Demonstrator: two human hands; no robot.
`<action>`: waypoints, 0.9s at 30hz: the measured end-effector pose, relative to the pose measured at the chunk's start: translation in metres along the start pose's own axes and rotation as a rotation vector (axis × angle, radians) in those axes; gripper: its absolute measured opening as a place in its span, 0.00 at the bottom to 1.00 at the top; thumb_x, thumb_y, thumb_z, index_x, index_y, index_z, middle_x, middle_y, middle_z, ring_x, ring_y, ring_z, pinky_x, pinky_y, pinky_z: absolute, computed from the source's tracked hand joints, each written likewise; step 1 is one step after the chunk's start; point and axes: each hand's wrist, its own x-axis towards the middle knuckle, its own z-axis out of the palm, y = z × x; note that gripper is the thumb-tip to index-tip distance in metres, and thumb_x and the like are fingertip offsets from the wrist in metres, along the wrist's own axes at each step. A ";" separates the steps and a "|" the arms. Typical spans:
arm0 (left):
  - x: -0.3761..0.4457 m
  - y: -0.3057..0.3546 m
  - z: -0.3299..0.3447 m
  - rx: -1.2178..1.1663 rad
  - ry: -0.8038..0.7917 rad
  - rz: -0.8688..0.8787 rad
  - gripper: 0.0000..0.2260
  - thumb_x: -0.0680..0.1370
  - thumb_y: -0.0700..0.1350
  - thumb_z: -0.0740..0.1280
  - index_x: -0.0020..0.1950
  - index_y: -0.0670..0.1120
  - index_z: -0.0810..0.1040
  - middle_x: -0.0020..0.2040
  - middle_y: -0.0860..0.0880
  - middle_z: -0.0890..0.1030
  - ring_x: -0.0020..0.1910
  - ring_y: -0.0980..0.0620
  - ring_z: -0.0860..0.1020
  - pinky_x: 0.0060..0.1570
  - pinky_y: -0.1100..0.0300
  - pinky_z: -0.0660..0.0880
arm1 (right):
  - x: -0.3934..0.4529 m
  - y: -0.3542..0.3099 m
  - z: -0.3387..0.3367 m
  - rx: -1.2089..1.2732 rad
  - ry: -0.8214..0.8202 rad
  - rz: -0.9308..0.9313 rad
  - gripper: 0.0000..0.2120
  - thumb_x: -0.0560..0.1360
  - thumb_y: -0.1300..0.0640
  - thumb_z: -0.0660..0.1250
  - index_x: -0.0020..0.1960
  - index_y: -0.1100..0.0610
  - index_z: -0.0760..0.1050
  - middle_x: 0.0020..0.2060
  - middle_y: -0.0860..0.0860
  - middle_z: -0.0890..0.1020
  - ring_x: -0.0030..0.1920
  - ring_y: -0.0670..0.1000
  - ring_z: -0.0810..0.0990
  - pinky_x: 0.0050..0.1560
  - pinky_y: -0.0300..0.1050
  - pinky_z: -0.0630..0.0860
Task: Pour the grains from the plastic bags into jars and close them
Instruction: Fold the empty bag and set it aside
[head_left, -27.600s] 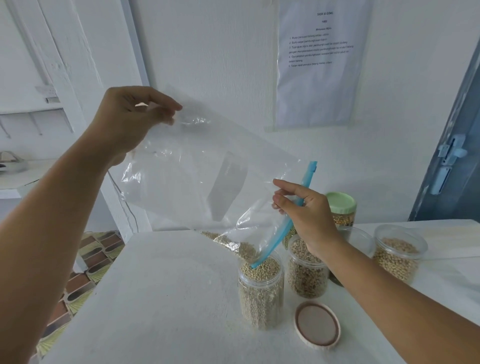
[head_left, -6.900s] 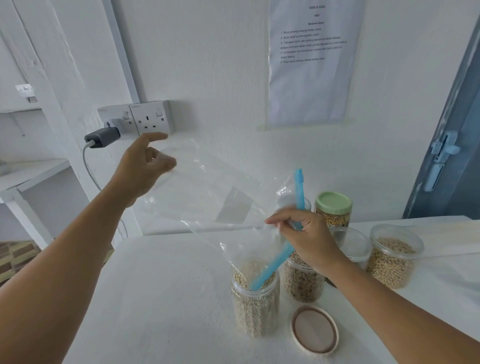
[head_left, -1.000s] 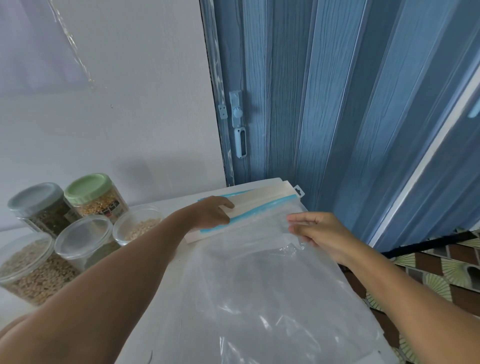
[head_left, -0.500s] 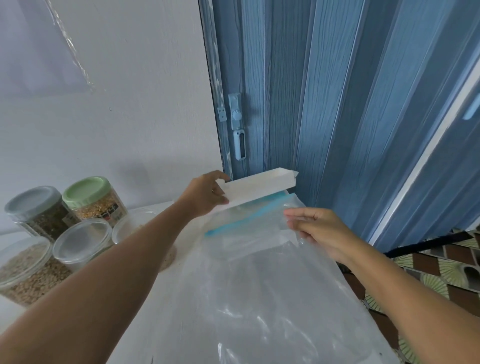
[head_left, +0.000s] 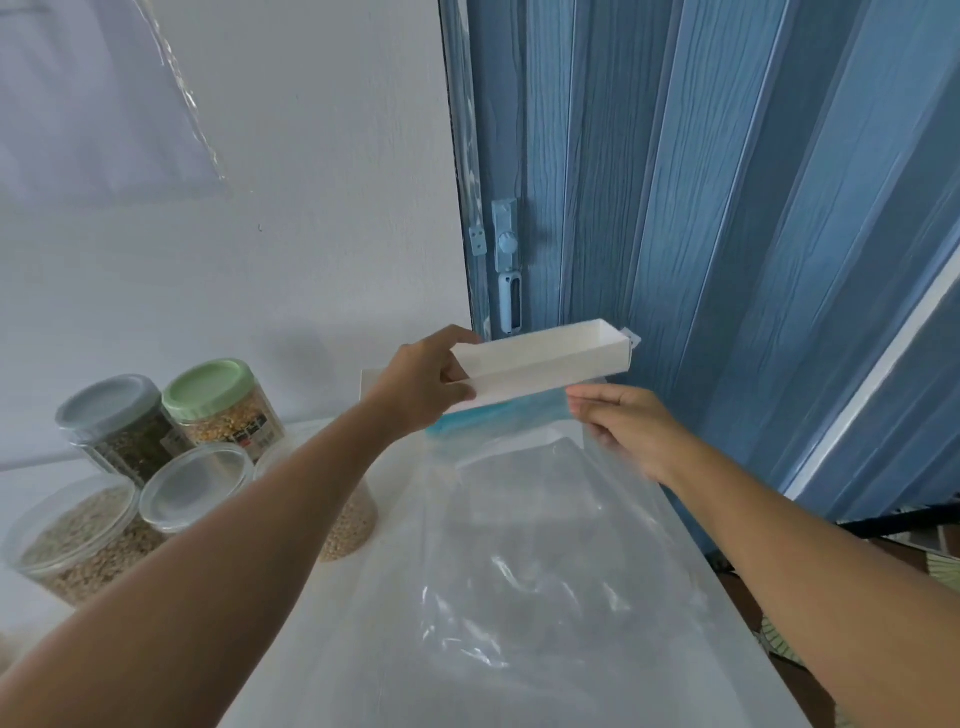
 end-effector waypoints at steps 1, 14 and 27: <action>-0.001 -0.002 0.005 0.009 -0.012 -0.002 0.23 0.77 0.41 0.76 0.69 0.54 0.75 0.46 0.52 0.85 0.46 0.52 0.81 0.38 0.75 0.68 | 0.001 0.002 0.000 -0.075 -0.003 -0.013 0.08 0.78 0.64 0.73 0.55 0.54 0.85 0.43 0.49 0.86 0.35 0.45 0.75 0.31 0.32 0.71; -0.008 -0.045 0.072 0.041 -0.173 -0.090 0.27 0.77 0.39 0.74 0.73 0.55 0.72 0.46 0.54 0.82 0.45 0.54 0.78 0.48 0.60 0.72 | 0.000 0.017 -0.017 -1.104 0.027 -0.073 0.28 0.72 0.23 0.57 0.63 0.35 0.79 0.67 0.49 0.77 0.73 0.56 0.66 0.70 0.52 0.63; -0.124 0.001 0.055 0.098 -0.531 -0.044 0.43 0.75 0.76 0.57 0.85 0.62 0.45 0.85 0.58 0.46 0.84 0.53 0.43 0.80 0.47 0.47 | -0.111 0.033 0.020 -1.334 -0.518 -0.009 0.45 0.69 0.16 0.41 0.81 0.33 0.37 0.82 0.44 0.35 0.82 0.53 0.33 0.81 0.58 0.39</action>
